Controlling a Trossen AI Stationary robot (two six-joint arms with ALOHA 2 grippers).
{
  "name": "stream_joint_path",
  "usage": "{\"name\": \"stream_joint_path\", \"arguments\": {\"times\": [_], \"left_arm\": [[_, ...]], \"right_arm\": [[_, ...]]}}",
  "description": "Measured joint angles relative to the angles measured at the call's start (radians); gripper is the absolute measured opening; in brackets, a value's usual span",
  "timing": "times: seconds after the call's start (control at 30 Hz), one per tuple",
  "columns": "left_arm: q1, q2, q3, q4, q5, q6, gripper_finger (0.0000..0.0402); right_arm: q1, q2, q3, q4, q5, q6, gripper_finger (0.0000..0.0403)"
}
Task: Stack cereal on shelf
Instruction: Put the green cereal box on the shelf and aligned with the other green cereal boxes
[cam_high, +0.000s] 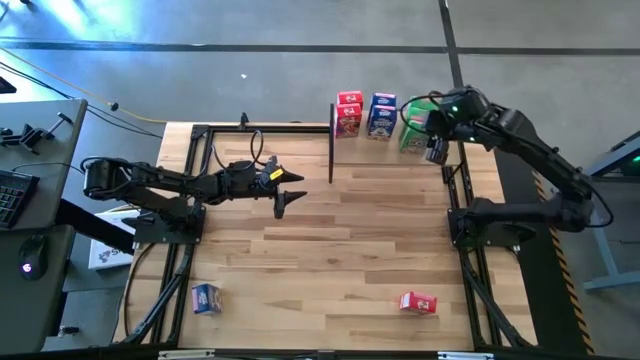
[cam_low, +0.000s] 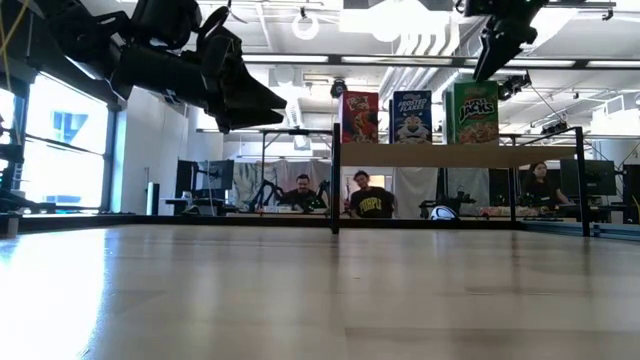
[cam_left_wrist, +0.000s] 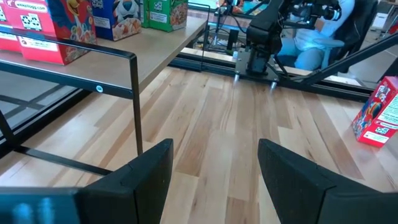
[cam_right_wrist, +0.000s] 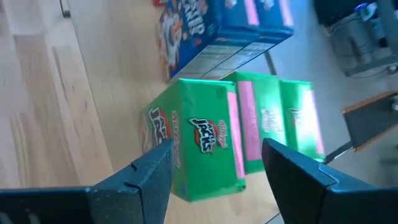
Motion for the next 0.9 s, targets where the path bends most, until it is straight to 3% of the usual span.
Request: {"name": "stream_joint_path", "arguments": {"times": [0.27, 0.47, 0.7, 0.9], "left_arm": [[-0.006, 0.0, 0.0, -0.013, -0.011, -0.01, 0.0227], [-0.021, 0.0, 0.006, -0.009, -0.054, -0.021, 0.021], [-0.02, 0.0, 0.016, -0.007, -0.039, -0.02, 0.0117], [-0.02, 0.0, 0.016, -0.008, -0.031, -0.026, 0.0029]], "right_arm": [[0.034, -0.079, 0.0, -0.082, 0.016, 0.136, 0.0214], [0.032, -0.058, -0.001, -0.223, 0.017, 0.31, 0.0139], [0.031, -0.007, -0.001, -0.182, 0.078, 0.31, 0.0014], [0.031, 0.02, -0.001, -0.164, 0.077, 0.307, 0.0019]]}}
